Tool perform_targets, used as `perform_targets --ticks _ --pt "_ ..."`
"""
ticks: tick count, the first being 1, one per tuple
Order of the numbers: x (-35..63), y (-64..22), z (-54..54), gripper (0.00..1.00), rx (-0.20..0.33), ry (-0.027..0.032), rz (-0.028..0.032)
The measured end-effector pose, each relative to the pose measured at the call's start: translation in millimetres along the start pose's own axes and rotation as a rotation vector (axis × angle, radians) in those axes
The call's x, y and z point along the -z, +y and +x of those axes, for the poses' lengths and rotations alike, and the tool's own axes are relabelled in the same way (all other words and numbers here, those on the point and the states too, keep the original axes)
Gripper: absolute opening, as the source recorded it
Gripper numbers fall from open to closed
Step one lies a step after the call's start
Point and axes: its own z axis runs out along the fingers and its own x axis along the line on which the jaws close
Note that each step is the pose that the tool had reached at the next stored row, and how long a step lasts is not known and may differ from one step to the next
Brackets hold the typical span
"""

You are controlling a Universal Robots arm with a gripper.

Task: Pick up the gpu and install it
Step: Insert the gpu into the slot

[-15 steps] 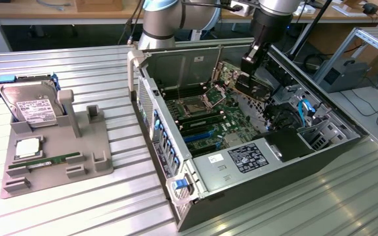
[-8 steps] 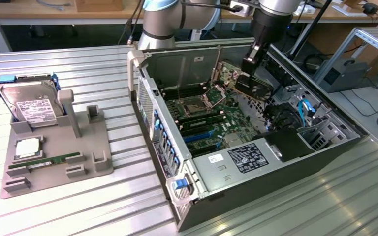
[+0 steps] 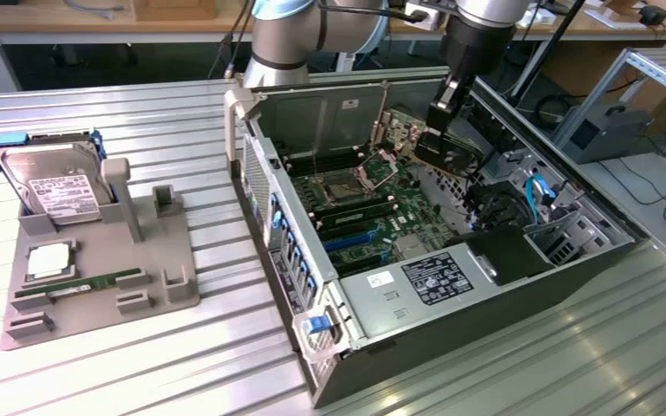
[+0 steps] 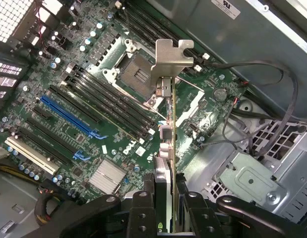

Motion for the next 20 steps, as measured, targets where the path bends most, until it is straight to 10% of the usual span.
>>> perform_targets --ticks 20 --pt "0.0 0.0 0.0 0.27 0.091 -0.0036 -0.0026"
